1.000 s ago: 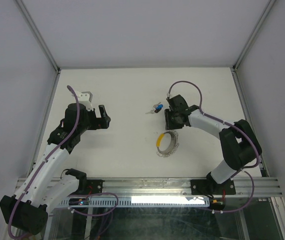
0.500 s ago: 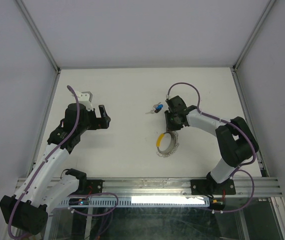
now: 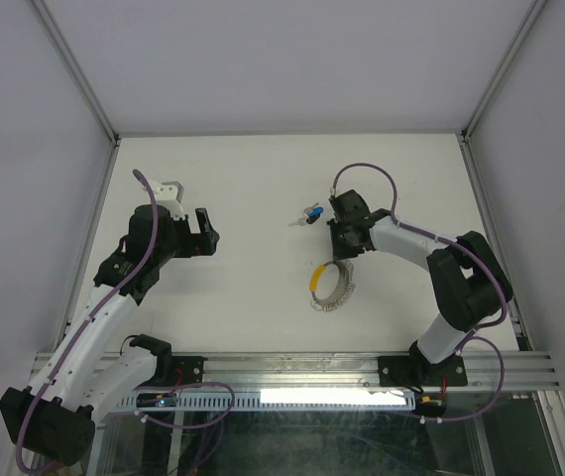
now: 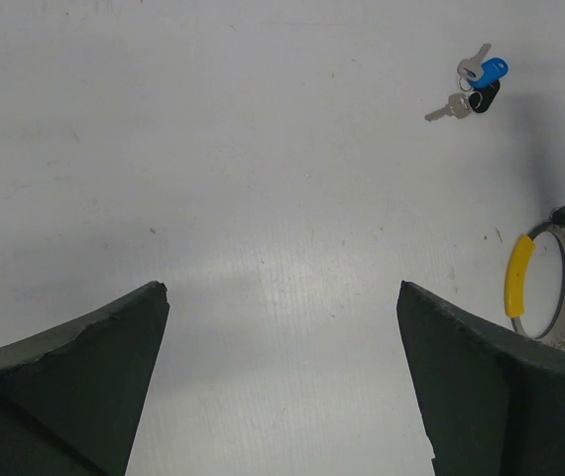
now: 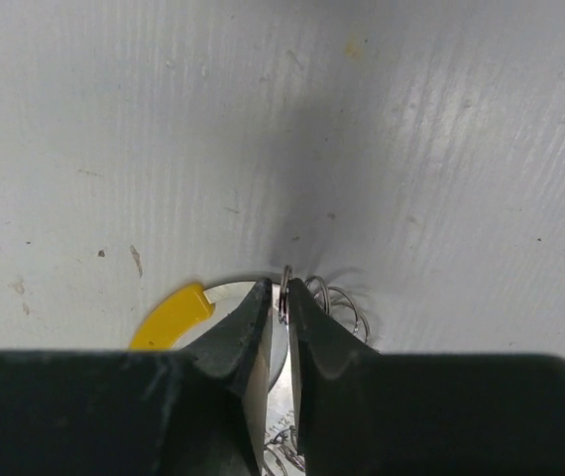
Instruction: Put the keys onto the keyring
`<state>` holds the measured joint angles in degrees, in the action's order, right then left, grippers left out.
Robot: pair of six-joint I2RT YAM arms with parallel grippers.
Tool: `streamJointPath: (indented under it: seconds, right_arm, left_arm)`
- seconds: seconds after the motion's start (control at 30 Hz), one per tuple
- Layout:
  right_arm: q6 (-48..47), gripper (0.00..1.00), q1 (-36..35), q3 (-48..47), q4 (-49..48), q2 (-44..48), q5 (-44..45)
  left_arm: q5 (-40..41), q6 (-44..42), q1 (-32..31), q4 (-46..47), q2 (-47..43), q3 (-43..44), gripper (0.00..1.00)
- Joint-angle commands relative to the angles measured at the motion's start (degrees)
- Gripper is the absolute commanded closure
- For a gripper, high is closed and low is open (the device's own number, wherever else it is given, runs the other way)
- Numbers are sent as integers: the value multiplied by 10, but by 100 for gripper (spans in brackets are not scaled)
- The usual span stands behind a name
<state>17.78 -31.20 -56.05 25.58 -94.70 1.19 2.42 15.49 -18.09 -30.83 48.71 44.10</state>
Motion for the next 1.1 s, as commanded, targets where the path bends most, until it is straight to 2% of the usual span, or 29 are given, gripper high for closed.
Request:
streamJointPath:
  seconds: [0.0, 0.3, 0.43, 0.53, 0.77, 1.07]
  right_arm:
    - [-9, 84, 2, -26, -7, -7, 25]
    - [-10, 85, 2, -25, -14, -15, 14]
    - [-11, 91, 2, -24, -16, -13, 14]
    - [-18, 100, 2, -24, -20, 2, 9]
    - [-31, 100, -3, -37, -21, 63, -10]
    - [-106, 100, -67, -61, -9, 151, -77]
  left_arm:
    - [-7, -10, -6, 23, -5, 0, 3]
    - [-8, -10, -6, 24, -6, 1, 3]
    - [-7, -10, -7, 24, -7, 0, 3]
    - [-6, -10, -6, 23, -7, 1, 3]
    - [8, -19, -6, 34, -37, 4, 5]
    - [-26, -31, -7, 60, -89, -2, 5]
